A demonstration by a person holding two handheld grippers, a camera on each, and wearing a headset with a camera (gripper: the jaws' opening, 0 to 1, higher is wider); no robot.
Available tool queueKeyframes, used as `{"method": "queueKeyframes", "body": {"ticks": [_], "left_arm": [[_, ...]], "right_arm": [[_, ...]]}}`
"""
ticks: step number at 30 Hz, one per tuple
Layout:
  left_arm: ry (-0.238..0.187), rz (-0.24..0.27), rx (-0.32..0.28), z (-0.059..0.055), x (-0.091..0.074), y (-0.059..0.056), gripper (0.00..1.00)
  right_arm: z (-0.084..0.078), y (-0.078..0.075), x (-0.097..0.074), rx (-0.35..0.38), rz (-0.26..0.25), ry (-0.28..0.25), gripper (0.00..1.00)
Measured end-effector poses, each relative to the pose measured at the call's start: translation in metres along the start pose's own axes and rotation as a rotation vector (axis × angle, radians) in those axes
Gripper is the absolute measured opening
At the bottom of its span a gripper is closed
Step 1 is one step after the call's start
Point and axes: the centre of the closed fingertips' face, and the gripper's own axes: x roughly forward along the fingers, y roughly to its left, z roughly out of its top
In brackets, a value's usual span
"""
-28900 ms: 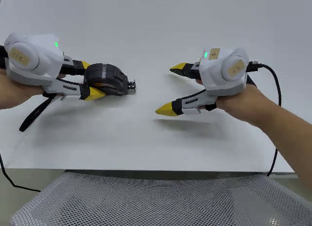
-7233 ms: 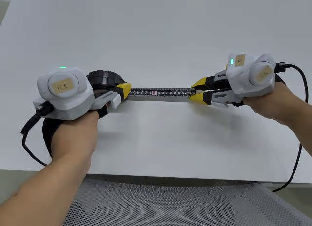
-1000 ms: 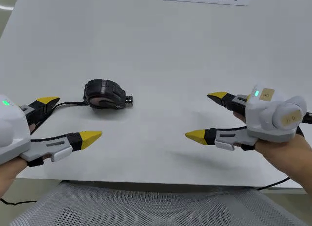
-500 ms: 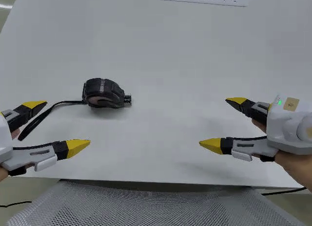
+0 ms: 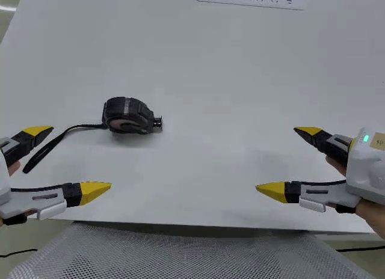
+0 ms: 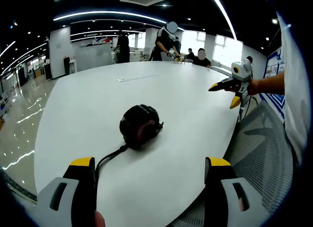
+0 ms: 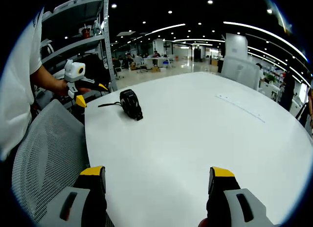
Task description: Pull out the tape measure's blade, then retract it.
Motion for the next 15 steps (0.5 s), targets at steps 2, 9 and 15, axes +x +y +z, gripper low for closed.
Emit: {"method": "queueKeyframes", "body": {"ticks": [2, 9, 15], "left_arm": [[-0.004, -0.008, -0.005, 0.0004, -0.0001, -0.0015, 0.92], [-0.005, -0.008, 0.021, 0.0005, -0.0013, -0.0049, 0.97], [0.004, -0.011, 0.036, -0.001, -0.0022, -0.007, 0.98]], "right_arm": [[0.0004, -0.0006, -0.0011, 0.006, -0.005, -0.005, 0.87], [-0.0004, -0.0017, -0.0047, 0.014, -0.018, -0.008, 0.9], [-0.0027, 0.0005, -0.0068, 0.022, -0.022, -0.008, 0.9]]}}
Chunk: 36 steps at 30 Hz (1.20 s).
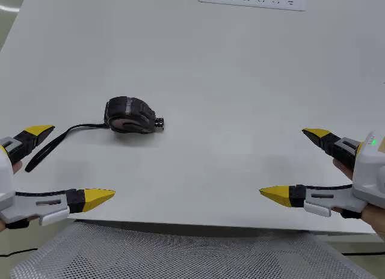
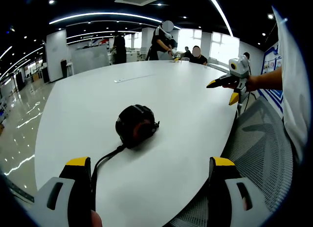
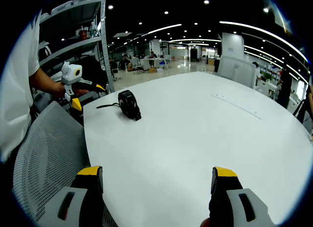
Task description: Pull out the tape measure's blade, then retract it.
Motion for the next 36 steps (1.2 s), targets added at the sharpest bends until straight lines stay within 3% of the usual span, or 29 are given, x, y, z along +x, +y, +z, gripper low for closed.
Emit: {"method": "queueKeyframes", "body": {"ticks": [36], "left_arm": [[-0.007, 0.001, 0.013, 0.0033, 0.0013, 0.0005, 0.98]], "right_arm": [[-0.0036, 0.0045, -0.0004, 0.019, 0.004, 0.007, 0.89]]}}
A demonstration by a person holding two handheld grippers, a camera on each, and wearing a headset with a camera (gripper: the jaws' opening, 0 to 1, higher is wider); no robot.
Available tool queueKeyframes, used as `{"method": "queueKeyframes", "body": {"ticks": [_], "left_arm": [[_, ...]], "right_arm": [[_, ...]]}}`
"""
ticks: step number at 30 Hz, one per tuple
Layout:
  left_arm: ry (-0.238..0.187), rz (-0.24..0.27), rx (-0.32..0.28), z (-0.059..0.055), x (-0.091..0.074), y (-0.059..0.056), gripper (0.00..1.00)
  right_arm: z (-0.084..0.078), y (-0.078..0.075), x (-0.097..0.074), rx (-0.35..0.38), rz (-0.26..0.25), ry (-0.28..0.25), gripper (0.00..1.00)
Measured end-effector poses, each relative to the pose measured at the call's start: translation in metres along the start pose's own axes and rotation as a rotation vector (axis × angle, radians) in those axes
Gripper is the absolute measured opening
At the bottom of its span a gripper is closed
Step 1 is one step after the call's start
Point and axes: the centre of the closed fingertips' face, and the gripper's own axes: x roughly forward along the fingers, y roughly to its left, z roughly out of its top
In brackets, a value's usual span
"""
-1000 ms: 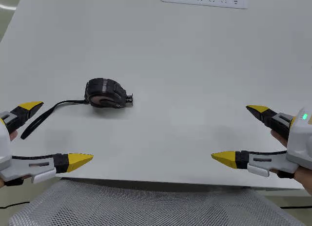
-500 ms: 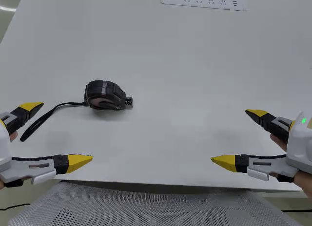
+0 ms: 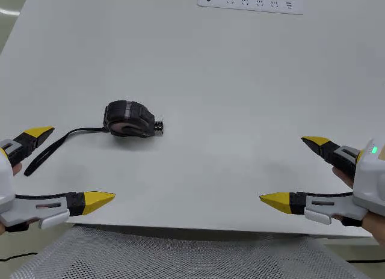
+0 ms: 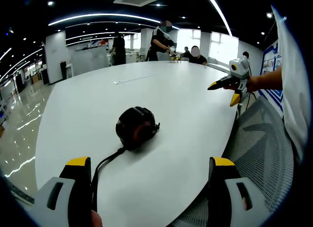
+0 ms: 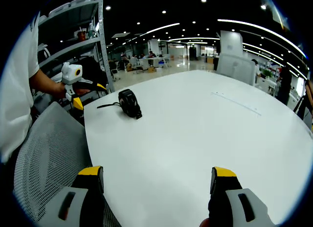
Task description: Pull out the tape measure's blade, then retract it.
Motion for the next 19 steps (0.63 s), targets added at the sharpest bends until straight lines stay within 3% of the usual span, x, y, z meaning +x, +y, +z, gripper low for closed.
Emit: {"method": "queueKeyframes", "body": {"ticks": [19], "left_arm": [[-0.004, 0.0, 0.008, 0.0028, 0.002, -0.0016, 0.99]], "right_arm": [[0.0009, 0.0002, -0.0022, 0.006, -0.001, -0.002, 0.89]]}}
